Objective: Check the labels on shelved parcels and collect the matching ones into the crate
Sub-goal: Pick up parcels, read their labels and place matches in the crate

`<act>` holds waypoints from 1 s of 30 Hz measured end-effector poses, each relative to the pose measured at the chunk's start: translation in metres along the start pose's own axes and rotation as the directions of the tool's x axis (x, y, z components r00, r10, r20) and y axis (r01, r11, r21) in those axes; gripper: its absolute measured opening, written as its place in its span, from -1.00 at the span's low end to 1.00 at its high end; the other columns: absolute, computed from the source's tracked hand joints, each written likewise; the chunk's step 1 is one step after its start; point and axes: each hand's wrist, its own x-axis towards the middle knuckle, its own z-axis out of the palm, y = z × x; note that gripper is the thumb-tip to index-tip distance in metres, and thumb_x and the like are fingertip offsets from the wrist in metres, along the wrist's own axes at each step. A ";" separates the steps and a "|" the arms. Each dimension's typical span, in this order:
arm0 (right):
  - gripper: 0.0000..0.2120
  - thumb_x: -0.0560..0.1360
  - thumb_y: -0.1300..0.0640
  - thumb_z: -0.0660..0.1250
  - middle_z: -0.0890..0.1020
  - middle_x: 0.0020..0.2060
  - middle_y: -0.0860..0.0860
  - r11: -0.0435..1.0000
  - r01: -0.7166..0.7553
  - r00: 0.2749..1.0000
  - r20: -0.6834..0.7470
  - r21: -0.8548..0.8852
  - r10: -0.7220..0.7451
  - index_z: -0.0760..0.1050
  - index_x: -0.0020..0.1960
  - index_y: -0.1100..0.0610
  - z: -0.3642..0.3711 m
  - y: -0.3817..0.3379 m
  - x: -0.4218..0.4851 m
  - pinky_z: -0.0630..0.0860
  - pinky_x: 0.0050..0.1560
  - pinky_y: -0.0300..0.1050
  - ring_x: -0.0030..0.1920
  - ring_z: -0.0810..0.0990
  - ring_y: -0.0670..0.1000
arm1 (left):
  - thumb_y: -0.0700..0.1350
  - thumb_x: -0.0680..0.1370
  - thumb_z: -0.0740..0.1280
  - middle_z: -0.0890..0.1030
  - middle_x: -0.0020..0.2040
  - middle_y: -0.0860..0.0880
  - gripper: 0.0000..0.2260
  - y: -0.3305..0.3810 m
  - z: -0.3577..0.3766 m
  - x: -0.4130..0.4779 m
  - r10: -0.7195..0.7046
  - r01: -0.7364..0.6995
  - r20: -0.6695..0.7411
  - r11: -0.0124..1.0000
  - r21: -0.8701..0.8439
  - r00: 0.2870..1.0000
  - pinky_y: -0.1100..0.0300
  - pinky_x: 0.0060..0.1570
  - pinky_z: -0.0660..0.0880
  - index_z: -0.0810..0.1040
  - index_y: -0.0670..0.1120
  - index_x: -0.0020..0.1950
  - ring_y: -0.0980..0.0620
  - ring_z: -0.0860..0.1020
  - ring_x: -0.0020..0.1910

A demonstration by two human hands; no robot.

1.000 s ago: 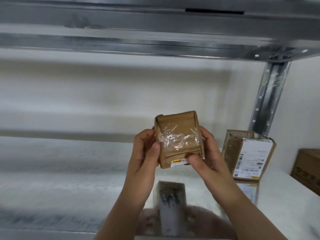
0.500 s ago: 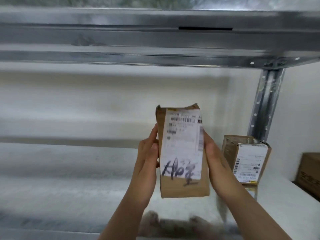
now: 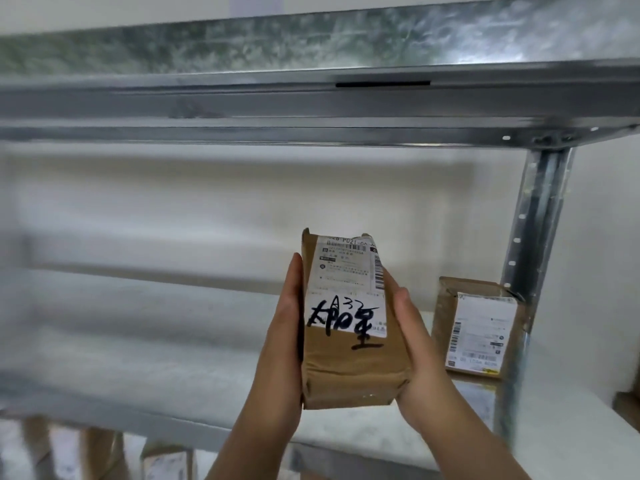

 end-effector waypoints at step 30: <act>-0.35 0.49 -0.15 0.34 0.62 0.40 0.02 0.834 -0.509 0.521 0.847 0.213 0.102 0.40 0.55 -0.03 0.719 0.263 -0.170 0.53 0.41 0.10 0.43 0.57 0.07 | 0.23 0.61 0.17 0.48 0.53 0.02 -0.44 0.357 -0.540 -0.412 0.493 0.076 -0.716 0.796 0.600 0.494 -0.19 0.49 0.30 0.31 0.16 0.60 -0.05 0.42 0.52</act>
